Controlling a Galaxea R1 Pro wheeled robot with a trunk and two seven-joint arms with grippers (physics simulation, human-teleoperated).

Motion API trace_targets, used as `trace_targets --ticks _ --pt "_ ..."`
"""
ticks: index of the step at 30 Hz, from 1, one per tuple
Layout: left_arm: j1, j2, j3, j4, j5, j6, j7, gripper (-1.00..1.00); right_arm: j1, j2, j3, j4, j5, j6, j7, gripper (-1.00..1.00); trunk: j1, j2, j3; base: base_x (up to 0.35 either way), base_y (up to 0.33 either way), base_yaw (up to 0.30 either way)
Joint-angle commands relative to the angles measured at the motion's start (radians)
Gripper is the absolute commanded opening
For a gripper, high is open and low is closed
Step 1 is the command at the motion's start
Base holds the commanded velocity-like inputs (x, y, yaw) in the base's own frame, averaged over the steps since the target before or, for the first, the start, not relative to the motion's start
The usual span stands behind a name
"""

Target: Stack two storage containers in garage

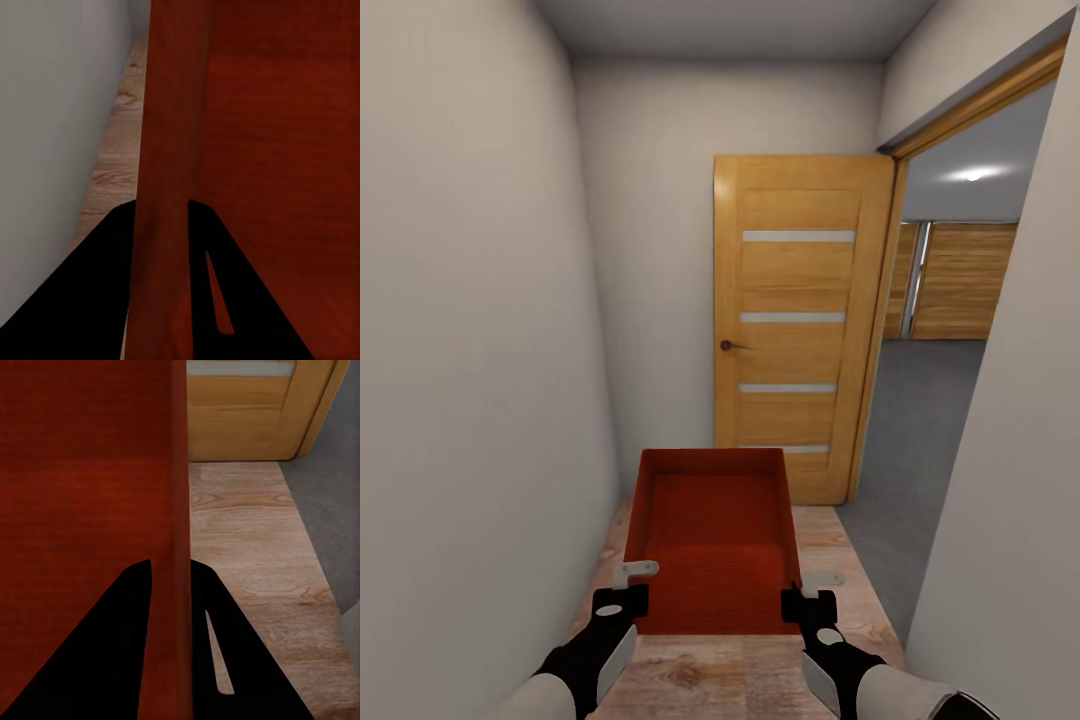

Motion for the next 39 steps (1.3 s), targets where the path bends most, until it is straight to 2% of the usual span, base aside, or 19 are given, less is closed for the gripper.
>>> trace_targets --ticks 1,7,20,39 --pt "-0.001 0.006 -0.015 -0.003 0.017 0.006 0.009 -1.0 -0.001 -0.002 -0.016 -0.003 0.012 0.004 0.001 -1.0 0.0 -0.001 -0.002 0.146 0.0 0.0" --pt "0.0 0.006 -0.015 -0.003 0.017 0.005 0.009 -1.0 -0.001 -0.001 -0.016 -0.003 0.012 0.003 -0.003 -1.0 0.0 -0.001 -0.002 0.146 0.0 -0.062" --pt "0.0 0.006 -0.015 -0.005 0.017 0.006 0.009 -1.0 -0.001 -0.001 -0.016 -0.003 0.012 0.003 -0.006 -1.0 0.0 -0.001 -0.002 0.135 0.017 -0.231" --pt "0.0 0.007 -0.015 -0.003 0.017 0.006 0.007 -1.0 -0.001 -0.001 -0.016 -0.003 0.012 0.003 -0.006 -1.0 0.0 -0.001 -0.002 0.194 0.221 -0.241"
